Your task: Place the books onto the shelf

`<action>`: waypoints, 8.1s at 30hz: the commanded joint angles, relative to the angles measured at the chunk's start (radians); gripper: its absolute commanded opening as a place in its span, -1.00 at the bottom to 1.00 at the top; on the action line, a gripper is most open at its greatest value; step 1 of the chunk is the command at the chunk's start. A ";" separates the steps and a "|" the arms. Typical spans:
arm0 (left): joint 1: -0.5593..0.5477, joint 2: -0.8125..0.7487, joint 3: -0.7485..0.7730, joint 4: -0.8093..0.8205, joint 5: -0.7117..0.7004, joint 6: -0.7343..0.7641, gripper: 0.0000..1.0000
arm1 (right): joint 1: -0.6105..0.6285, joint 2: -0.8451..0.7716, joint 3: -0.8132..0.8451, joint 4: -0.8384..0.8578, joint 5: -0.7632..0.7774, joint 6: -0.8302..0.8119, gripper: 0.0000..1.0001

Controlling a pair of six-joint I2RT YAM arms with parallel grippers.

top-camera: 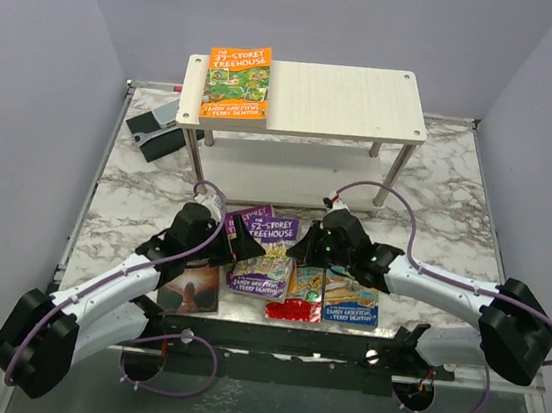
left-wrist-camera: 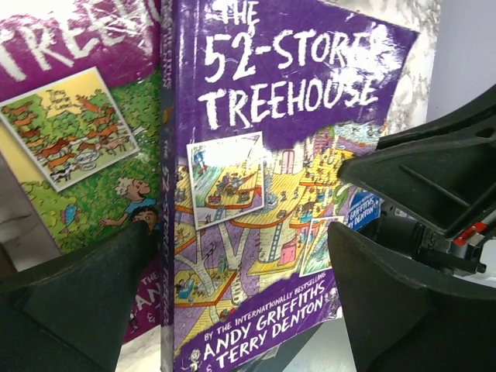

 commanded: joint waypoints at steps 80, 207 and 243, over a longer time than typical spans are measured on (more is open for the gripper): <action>0.000 -0.244 0.278 0.262 0.318 -0.146 -1.00 | -0.044 -0.714 -0.186 0.157 -0.329 0.035 0.73; 0.000 -0.358 0.417 -0.387 -0.184 0.494 0.98 | -0.426 0.171 1.161 -0.410 -0.721 -0.060 -0.99; 0.000 -0.371 0.378 -0.353 -0.152 0.492 0.98 | -0.509 0.465 1.398 -0.651 -0.827 -0.097 -0.05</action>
